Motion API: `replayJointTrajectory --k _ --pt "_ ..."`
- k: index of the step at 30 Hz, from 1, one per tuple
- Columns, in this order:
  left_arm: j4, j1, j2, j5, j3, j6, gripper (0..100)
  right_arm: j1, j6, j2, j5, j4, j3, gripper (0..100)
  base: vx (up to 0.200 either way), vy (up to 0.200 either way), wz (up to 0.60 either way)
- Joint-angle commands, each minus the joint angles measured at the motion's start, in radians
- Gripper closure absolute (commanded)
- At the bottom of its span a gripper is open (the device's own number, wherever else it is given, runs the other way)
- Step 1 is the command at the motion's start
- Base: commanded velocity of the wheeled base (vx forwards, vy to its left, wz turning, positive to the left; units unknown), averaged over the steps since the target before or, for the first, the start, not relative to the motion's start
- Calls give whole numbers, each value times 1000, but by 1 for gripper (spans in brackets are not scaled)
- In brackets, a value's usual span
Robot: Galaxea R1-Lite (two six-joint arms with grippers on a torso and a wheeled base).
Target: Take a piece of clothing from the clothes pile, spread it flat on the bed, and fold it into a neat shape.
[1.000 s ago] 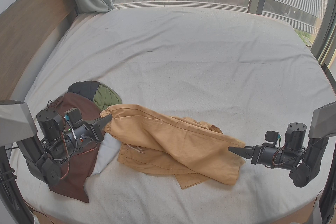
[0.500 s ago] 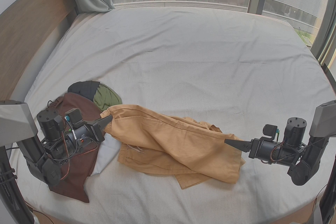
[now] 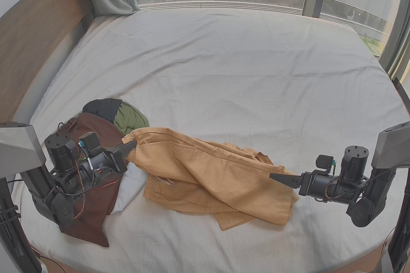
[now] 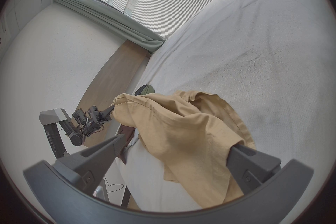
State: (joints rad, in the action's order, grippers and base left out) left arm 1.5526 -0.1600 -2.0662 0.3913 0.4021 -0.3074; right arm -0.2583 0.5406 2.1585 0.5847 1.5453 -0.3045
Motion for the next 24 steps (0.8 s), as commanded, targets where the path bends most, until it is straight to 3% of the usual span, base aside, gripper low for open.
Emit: replayJointTrajectory --k 1,20,24 --pt "3 0 0 0 1 -1 100 8 -1 34 0 -1 -8 0 0 0 0" --pt "3 -1 6 0 1 -1 100 -9 5 63 0 1 -59 0 0 0 0" --pt "3 -1 5 -2 1 -1 100 -10 5 64 -28 2 -65 0 0 0 0"
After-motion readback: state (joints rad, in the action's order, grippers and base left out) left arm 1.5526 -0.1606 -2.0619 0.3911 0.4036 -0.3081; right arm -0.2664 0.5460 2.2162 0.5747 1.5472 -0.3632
